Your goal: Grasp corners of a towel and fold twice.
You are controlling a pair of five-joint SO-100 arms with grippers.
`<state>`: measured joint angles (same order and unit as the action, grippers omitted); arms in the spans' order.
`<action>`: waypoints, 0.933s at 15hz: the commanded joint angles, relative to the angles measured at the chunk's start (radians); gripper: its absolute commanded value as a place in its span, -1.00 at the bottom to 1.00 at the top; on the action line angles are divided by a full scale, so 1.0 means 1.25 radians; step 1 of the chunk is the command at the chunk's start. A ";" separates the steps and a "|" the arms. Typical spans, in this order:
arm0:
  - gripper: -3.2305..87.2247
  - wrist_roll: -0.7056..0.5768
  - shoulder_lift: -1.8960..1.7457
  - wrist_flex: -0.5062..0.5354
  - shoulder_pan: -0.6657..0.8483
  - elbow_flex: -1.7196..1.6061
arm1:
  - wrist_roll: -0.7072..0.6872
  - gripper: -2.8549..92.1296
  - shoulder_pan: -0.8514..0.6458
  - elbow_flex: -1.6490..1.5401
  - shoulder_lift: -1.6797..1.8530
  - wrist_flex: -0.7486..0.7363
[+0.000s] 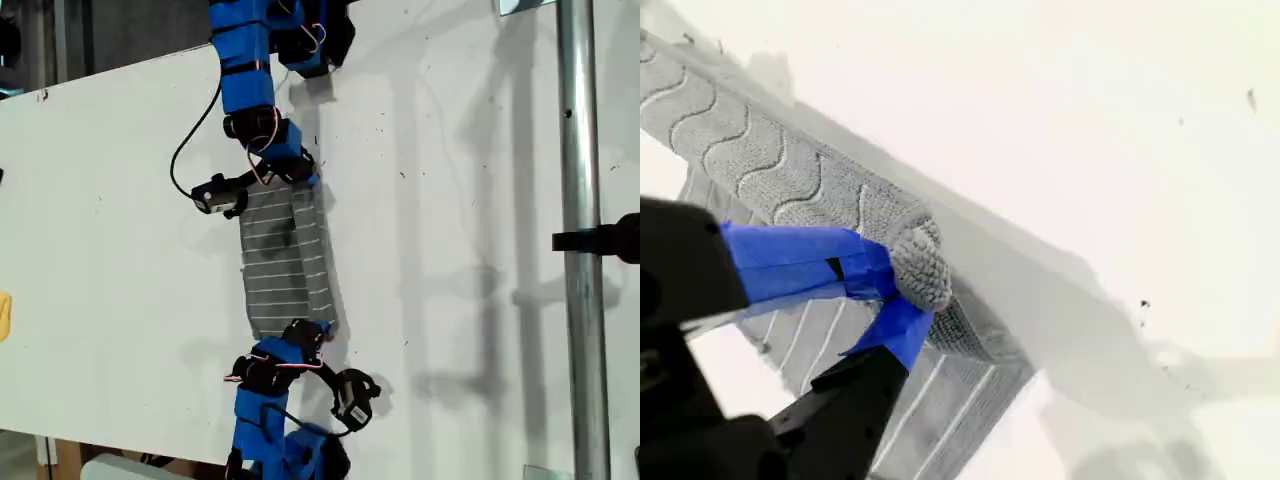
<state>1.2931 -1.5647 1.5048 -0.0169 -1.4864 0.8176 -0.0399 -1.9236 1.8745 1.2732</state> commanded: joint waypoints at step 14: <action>-0.98 -0.353 0.131 -0.026 0.438 0.027 | -0.323 -0.95 -0.399 0.266 -0.307 -0.047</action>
<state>0.8314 -1.4297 1.4818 0.5737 -1.4573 0.3804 -0.5722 -1.5723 1.4680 1.2349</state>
